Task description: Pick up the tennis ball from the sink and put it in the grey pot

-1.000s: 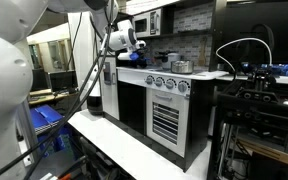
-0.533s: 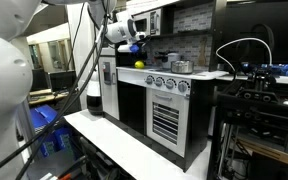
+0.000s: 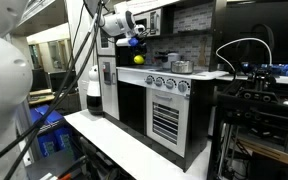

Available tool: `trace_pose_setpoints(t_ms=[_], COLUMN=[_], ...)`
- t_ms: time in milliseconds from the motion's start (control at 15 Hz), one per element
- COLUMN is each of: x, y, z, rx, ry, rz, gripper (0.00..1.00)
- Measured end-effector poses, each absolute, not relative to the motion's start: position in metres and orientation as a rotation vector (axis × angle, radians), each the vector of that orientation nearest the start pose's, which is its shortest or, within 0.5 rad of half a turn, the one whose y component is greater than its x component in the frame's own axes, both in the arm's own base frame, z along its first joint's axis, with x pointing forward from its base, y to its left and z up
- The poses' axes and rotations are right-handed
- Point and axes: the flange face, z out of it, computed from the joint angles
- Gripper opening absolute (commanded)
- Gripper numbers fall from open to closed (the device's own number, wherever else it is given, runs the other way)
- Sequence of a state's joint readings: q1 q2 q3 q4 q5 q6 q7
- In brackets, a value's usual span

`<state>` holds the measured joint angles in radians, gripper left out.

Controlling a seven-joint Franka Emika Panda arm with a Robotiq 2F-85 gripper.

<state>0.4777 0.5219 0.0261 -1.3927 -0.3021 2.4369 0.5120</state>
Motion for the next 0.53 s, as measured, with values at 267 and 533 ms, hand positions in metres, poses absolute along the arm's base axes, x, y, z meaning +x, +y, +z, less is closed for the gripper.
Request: trace_pose_setpoints(t_ms=[267, 533], x=[0.642, 0.624], y=[0.349, 0.342], z=[0.485, 0.505], rx=[-2.957, -2.944], ry=[-0.307, -0.386], rz=[-0.85, -0.786], gripper=[0.41, 0.41])
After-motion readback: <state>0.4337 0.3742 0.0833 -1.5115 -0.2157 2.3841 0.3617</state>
